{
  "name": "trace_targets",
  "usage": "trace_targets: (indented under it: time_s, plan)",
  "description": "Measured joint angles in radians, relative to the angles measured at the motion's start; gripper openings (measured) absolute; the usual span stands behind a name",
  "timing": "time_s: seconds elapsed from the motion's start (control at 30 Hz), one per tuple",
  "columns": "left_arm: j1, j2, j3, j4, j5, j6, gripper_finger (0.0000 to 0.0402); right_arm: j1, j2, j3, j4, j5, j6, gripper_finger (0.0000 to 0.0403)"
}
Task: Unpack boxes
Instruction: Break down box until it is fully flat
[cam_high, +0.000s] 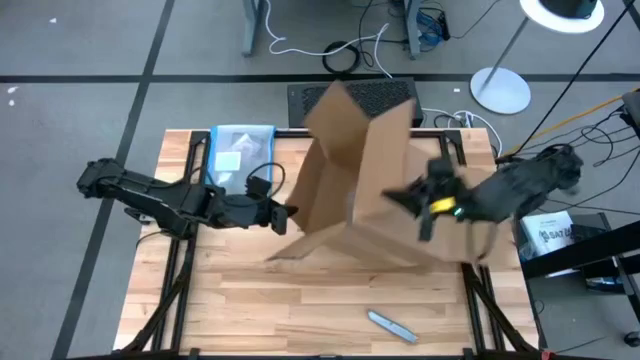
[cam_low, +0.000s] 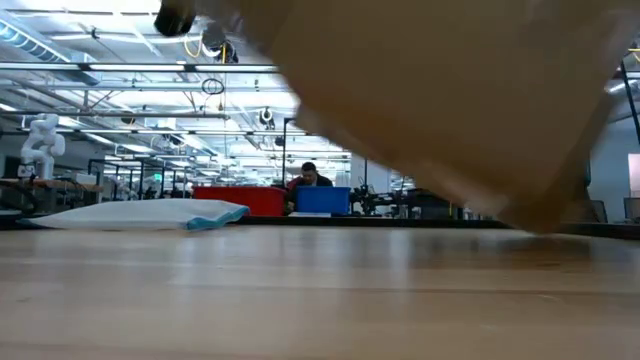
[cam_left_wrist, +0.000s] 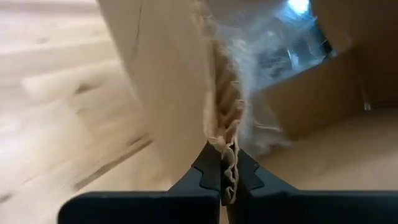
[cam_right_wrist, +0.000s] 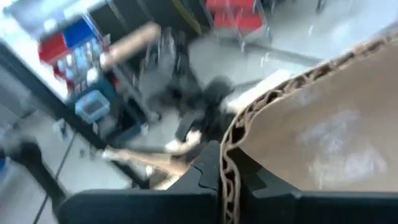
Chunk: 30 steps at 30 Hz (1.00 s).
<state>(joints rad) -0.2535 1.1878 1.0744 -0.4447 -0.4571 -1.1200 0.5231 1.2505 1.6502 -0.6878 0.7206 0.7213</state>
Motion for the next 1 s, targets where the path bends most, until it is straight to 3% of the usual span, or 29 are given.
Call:
trace_targets:
  time_s: [0.13,0.37,0.53,0.7,1.0]
  plan:
    - [0.008,0.01,-0.001,-0.077,0.088,-0.007,0.0029,-0.028,0.068,-0.01,-0.083,-0.07,0.103,0.0001]
    - [0.009,0.004,0.003,-0.138,0.182,-0.026,0.0158,-0.111,0.131,-0.012,-0.066,-0.24,0.114,0.0001]
    - [0.007,-0.027,0.003,-0.193,0.317,-0.015,0.0229,-0.137,0.132,-0.012,-0.072,-0.294,0.108,0.0001]
    - [-0.02,-0.102,0.044,-0.189,0.339,0.048,0.0248,-0.145,0.132,-0.012,-0.083,-0.34,0.094,0.0001]
    - [-0.035,-0.178,0.227,-0.153,0.169,0.31,0.0249,-0.203,0.201,-0.011,-0.134,-0.487,0.071,0.0001]
